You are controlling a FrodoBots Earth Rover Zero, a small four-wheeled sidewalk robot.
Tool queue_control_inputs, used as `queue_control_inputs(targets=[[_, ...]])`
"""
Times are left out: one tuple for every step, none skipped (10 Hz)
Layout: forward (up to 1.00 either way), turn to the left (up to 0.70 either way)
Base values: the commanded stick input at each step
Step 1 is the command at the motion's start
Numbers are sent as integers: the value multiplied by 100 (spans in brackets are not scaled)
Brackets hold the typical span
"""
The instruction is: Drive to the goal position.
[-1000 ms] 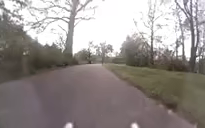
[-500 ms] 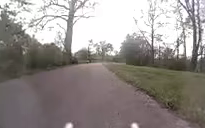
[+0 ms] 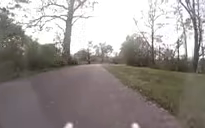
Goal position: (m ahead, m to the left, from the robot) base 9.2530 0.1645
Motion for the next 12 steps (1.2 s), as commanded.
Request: queue_control_inputs(targets=[[100, 0], [100, 0], [100, 0], [100, 0], [100, 0], [100, 0], [100, 0], [100, 0], [100, 5], [100, 28], [100, 38], [100, 33]])
